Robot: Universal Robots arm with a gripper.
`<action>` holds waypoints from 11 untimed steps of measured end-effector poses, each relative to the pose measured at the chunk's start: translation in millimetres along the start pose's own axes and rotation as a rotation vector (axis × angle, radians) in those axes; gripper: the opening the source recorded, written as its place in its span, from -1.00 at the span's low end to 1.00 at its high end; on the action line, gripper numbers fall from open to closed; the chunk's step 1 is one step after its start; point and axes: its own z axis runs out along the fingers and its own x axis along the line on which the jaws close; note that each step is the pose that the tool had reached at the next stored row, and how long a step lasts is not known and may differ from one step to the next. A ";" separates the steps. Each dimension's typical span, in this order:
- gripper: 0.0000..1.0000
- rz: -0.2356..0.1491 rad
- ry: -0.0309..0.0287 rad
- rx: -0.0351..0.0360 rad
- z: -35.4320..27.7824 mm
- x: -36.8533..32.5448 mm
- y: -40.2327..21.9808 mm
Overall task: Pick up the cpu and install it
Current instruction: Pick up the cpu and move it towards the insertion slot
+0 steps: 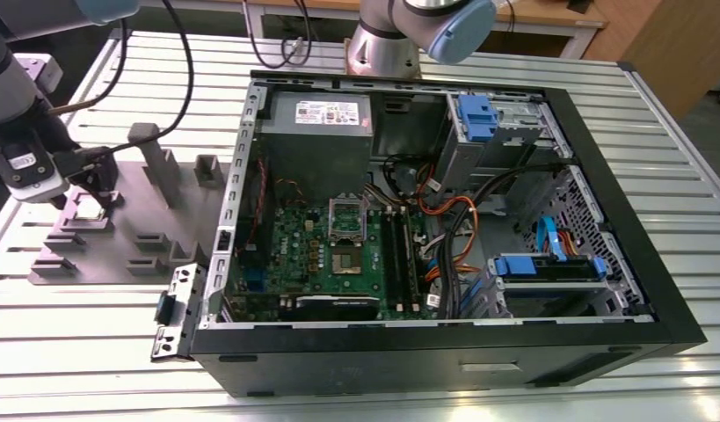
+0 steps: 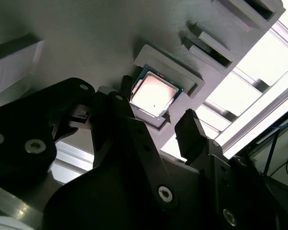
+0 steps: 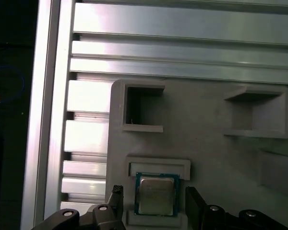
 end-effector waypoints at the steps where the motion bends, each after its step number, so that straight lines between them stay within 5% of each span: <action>1: 0.25 0.000 -0.0001 0.0000 0.7 0.0 0.0; 11: 0.25 0.008 -0.0004 0.0042 5.8 -0.6 0.5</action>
